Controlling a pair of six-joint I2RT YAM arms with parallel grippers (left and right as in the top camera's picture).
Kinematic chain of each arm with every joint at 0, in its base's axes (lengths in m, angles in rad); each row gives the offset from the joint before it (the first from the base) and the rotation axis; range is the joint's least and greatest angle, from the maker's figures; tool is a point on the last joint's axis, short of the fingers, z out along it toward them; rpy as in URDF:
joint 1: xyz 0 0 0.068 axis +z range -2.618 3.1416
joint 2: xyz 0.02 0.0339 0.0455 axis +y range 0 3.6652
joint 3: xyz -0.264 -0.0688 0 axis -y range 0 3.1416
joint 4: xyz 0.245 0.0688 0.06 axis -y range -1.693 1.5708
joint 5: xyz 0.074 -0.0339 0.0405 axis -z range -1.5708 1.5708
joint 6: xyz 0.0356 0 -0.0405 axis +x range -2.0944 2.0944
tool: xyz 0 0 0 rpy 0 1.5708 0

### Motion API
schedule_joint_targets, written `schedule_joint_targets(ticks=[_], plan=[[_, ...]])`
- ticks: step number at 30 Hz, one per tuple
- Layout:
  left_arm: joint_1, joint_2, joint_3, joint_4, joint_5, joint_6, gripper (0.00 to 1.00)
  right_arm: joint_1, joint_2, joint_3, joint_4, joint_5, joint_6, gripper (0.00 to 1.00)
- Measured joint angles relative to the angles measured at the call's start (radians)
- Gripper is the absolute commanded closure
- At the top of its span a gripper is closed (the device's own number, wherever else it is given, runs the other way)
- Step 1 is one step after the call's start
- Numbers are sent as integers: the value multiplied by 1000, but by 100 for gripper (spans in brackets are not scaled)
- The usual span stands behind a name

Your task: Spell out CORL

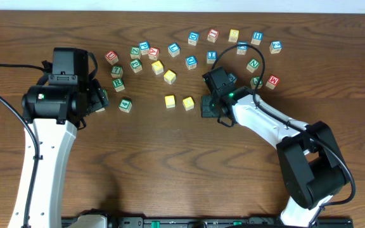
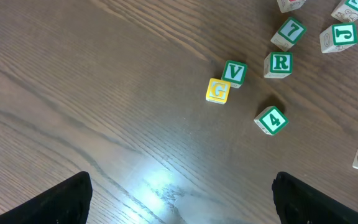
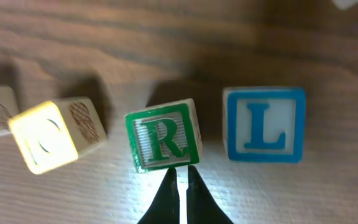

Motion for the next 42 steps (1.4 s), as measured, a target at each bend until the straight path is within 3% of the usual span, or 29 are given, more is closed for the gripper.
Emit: schedule_joint_targets(ticks=[19,21,22,30,39,40,42], plan=[[0,0,0,0,0,0,9,-12,-63,41,-48,-19,-23,99],[0,0,0,9,0,0,9,-32,-97,49,-47,-21,-22,98],[0,0,0,21,0,0,2,-46,-111,53,-50,-21,-22,99],[0,0,0,75,11,-1,2,-198,-131,64,-116,-53,-23,95],[0,0,-39,194,209,-6,0,-247,-94,57,-116,-85,-31,96],[-1,0,-61,216,233,-22,2,-247,-82,55,-114,-87,-31,96],[0,4,-96,237,264,-59,17,-247,-65,51,-109,-89,-31,96]])
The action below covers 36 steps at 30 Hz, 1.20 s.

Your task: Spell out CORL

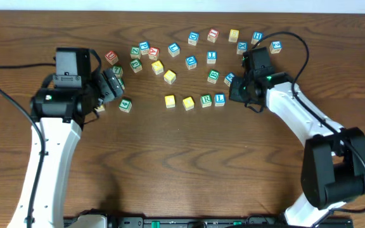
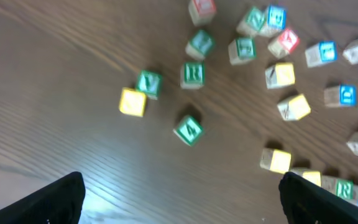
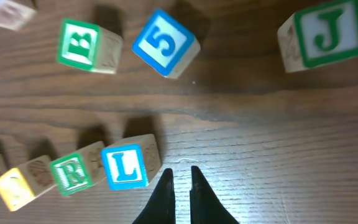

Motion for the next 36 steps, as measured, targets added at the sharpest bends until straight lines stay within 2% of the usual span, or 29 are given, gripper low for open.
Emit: schedule_joint_targets(ticks=[2,3,9,10,16,25,36], plan=[[-1,14,-29,19,27,-43,25,0,9,-5,4,0,0,95],[-3,25,-38,27,33,-56,32,0,10,-6,7,0,0,95],[-58,119,-50,62,58,-105,89,-1,11,-15,25,5,0,95],[-73,137,-50,65,60,-109,92,-1,11,-20,29,5,0,95],[-139,251,-50,90,85,-121,93,-1,11,-52,54,5,2,95],[-142,377,-50,181,221,-53,92,-1,11,-142,179,5,57,96],[-145,416,-50,209,258,-26,93,-1,11,-222,283,4,98,95]])
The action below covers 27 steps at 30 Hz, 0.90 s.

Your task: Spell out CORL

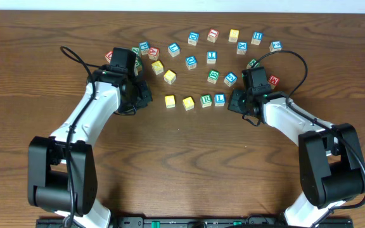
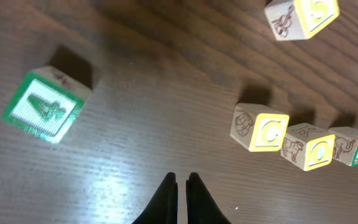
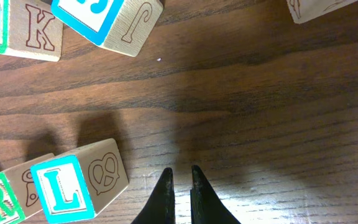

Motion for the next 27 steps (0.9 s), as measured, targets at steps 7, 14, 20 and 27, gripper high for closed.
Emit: schedule_joint_targets(ticks=[7,14,20,27], plan=[[-43,43,0,49,3,10,93,1,0,0,8,0,6,95],[-71,97,0,81,2,10,92,1,0,-1,15,0,6,95],[-71,150,0,133,3,10,93,3,0,-1,17,0,6,95],[-71,162,0,157,10,10,93,7,0,-1,18,0,6,94]])
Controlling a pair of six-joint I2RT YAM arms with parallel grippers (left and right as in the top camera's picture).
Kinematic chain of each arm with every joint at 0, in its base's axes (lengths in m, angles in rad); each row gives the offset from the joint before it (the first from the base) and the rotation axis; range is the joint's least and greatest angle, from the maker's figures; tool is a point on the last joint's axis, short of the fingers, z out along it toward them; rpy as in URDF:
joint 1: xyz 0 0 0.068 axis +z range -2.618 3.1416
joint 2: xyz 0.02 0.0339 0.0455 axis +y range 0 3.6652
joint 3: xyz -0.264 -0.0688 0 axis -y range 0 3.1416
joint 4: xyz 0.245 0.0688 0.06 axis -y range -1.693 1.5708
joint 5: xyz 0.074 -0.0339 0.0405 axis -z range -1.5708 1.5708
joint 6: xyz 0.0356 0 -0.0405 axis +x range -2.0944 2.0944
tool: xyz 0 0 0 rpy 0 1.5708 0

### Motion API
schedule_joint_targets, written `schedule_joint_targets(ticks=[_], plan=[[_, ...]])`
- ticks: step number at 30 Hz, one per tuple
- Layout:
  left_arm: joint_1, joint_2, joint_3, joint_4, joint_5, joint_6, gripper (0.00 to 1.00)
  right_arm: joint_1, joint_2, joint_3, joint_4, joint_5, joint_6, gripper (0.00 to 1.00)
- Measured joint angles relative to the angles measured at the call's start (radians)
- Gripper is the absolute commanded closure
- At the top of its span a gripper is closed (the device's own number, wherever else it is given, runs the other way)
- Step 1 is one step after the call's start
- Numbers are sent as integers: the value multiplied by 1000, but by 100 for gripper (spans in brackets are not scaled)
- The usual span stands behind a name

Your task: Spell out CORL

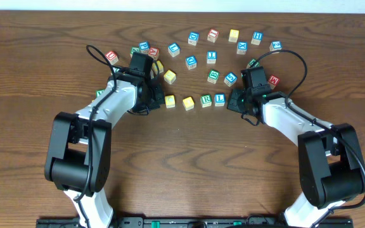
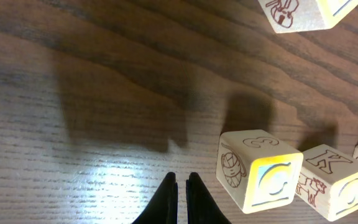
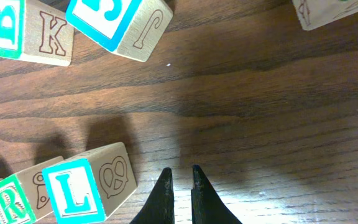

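Four blocks stand in a row on the brown table: yellow C (image 1: 170, 101), yellow O (image 1: 188, 102), green R (image 1: 206, 100) and blue L (image 1: 219, 99). My left gripper (image 1: 160, 99) sits low just left of the C block (image 2: 260, 180). It (image 2: 182, 186) is shut on nothing, and the O block (image 2: 329, 188) shows behind the C. My right gripper (image 1: 234, 101) is just right of the L block (image 3: 73, 190). It (image 3: 182, 180) is also shut and holds nothing. The R block (image 3: 8, 202) shows at the right wrist view's left edge.
Several loose letter and number blocks lie scattered behind the row, among them a yellow block (image 1: 169, 76), a green B (image 1: 213, 76) and a blue 5 (image 1: 230, 78). A red block (image 1: 273, 80) lies right of my right arm. The table's far edge (image 1: 182, 11) runs behind them.
My left gripper has moved right, from between the green 4 block and the C to just beside the C. The 4 block has left its wrist view. The right gripper barely shifted.
At first my right gripper was shut at the R block beside the L, and my left was open over the left side. Then the row C, O, R, L stood free. Later both grippers were shut and low at the row's ends, the left now closer.
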Motion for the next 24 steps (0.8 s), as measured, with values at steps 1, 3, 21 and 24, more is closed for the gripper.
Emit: schedule_joint_targets(ticks=[1,3,21,24], plan=[[0,0,0,0,0,0,93,0,0,0,0,0,0,94],[0,0,0,1,0,0,93,3,0,0,-1,0,0,95],[-77,0,0,57,3,7,93,18,0,0,4,0,0,93],[-84,0,0,66,3,7,93,27,0,0,8,0,0,93]])
